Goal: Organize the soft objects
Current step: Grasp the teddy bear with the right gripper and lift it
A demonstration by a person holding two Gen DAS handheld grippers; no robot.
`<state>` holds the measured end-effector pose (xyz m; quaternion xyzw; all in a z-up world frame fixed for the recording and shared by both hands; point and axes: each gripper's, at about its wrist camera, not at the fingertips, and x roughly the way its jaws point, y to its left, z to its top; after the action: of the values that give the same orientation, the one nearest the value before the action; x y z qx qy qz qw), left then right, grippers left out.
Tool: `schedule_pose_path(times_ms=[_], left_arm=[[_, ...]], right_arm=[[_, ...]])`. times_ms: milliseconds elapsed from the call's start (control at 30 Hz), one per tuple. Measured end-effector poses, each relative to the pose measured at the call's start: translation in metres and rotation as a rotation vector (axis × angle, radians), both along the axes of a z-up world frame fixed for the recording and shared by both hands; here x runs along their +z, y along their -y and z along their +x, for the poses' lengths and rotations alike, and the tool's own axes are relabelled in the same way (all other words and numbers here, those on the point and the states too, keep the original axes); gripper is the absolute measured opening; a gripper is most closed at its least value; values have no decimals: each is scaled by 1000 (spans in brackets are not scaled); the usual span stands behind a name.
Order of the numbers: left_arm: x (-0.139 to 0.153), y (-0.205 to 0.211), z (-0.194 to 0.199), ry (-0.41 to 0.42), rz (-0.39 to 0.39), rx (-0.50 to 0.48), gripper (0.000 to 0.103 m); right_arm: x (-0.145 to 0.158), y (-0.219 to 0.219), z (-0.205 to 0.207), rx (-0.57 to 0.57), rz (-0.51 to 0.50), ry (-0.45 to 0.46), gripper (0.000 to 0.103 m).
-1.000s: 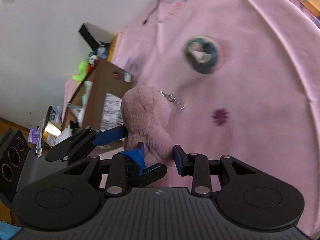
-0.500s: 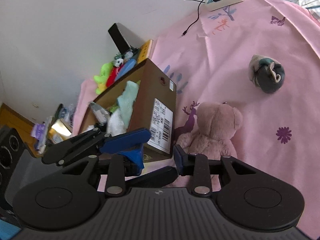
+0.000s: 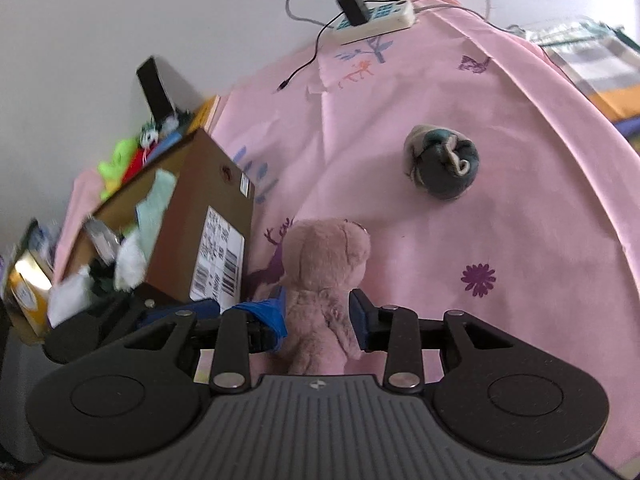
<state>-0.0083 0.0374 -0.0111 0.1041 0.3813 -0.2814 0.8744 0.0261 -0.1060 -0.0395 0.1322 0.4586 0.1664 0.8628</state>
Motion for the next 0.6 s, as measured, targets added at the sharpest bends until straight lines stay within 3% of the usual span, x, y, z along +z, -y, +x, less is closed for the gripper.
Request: schedule_pose_path(times_ms=[200, 467, 600], left_arm=[[-9, 21, 5, 50, 78, 25, 101], [-25, 44, 24, 17, 155, 138, 101], [-34, 47, 38, -39, 161, 206, 101]], right_arm=[[-10, 1, 11, 44, -34, -17, 19], [-21, 19, 37, 99, 57, -96, 19], [-28, 22, 48, 161, 76, -134, 19]])
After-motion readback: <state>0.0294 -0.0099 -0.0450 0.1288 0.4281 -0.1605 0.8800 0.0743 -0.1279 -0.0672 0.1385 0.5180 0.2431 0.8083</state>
